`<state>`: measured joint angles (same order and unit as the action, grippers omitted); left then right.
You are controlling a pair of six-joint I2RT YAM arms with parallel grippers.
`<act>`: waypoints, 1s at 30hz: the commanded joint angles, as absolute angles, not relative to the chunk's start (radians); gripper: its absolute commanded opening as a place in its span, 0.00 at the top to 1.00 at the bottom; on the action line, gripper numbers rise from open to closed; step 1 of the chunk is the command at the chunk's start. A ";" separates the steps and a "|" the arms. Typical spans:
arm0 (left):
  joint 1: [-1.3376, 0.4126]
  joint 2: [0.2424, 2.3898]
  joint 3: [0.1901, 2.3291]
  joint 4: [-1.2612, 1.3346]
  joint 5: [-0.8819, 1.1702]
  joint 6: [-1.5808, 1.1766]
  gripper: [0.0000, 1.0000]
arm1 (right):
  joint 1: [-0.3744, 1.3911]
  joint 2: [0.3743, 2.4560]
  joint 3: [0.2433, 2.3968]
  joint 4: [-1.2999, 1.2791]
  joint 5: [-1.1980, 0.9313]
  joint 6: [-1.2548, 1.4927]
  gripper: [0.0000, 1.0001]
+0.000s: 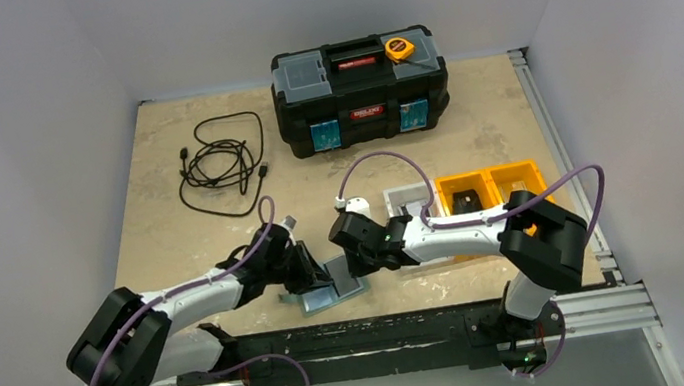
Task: Take the credit cards out of the card holder
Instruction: Remove the credit card from the card holder.
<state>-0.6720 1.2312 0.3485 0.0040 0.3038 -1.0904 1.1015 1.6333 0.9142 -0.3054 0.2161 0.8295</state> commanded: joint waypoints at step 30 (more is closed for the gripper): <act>-0.627 1.227 0.270 0.247 0.404 -1.147 0.81 | 1.118 1.666 0.900 -0.291 0.184 0.867 1.00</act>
